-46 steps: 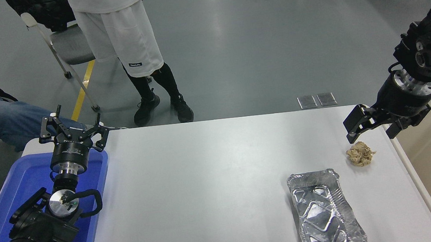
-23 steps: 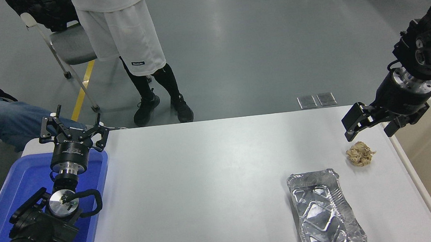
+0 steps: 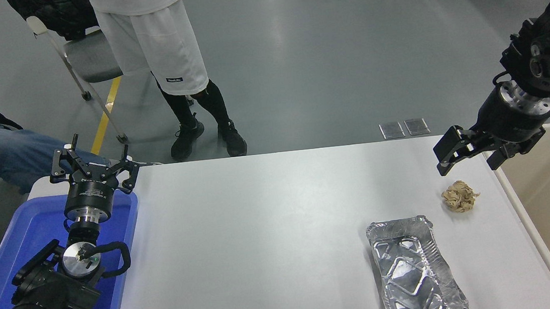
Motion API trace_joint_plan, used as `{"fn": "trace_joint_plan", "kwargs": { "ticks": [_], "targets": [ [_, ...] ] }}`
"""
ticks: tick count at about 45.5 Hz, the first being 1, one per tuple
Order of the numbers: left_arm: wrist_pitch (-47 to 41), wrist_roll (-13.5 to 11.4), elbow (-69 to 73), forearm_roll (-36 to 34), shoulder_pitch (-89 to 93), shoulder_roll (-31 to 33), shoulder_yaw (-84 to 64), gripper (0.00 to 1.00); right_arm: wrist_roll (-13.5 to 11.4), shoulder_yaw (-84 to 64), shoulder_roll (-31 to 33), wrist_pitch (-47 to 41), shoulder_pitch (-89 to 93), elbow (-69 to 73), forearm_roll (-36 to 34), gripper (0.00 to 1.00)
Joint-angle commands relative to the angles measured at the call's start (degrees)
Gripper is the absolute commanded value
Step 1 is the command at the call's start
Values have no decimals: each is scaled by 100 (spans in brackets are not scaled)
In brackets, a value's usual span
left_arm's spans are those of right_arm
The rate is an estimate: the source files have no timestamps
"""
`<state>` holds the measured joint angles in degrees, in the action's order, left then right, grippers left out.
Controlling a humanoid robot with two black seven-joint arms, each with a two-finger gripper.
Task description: Pick up foil plate and place in dustbin
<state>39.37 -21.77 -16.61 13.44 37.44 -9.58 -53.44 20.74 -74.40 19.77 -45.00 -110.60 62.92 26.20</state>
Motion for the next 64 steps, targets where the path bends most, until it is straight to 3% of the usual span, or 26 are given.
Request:
{"fn": "trace_joint_plan", "kwargs": {
  "ticks": [1, 64],
  "targets": [
    [0, -2, 0, 1, 0, 0, 0, 99, 9, 364, 27, 0, 47, -16, -597, 100],
    [0, -2, 0, 1, 0, 0, 0, 99, -35, 769, -17, 35, 943, -69, -783, 100]
  ]
}}
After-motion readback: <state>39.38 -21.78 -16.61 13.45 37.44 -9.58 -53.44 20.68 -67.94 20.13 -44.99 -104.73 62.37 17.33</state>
